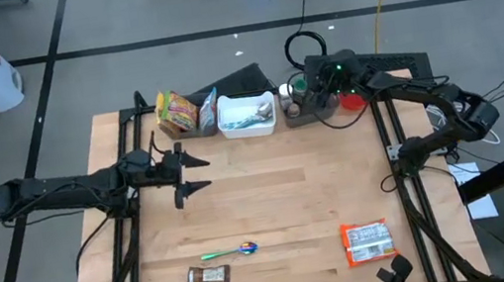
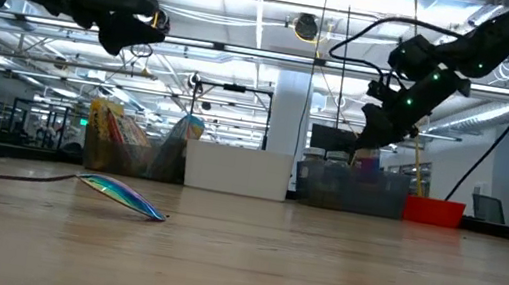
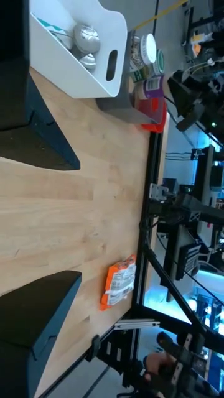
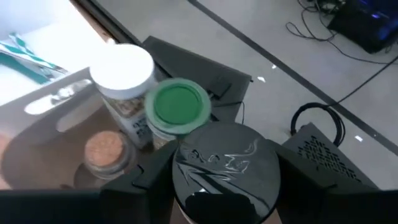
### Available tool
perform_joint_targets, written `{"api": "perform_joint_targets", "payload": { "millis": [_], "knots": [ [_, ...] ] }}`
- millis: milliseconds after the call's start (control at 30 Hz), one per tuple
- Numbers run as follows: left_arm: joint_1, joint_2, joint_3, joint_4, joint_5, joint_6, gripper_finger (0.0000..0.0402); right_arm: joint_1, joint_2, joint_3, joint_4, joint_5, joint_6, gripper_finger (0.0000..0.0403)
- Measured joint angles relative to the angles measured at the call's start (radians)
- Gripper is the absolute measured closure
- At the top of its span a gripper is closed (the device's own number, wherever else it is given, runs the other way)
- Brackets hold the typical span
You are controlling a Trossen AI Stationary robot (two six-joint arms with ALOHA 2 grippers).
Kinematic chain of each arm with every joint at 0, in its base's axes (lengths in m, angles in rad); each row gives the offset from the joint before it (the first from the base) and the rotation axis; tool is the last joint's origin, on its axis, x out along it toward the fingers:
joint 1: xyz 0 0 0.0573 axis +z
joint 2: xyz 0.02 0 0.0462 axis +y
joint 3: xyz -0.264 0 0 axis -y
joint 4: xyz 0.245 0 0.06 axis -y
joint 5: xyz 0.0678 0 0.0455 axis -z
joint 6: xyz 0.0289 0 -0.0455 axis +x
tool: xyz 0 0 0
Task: Pick & Place Food Item
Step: Put the violet seasoning into the right black bin
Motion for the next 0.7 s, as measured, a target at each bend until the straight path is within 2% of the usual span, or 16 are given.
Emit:
{"api": "perform_joint_targets", "payload": {
  "millis": [300,700],
  "knots": [
    [0.000,0.004,0.000,0.034,-0.001,0.000,0.0126,-0.035,0.016,-0.046,0.089,-0.027,0.014,0.0205],
    [0.000,0.005,0.000,0.041,-0.001,0.000,0.0130,-0.053,0.120,-0.047,0.162,-0.024,0.006,0.0206]
  ]
}}
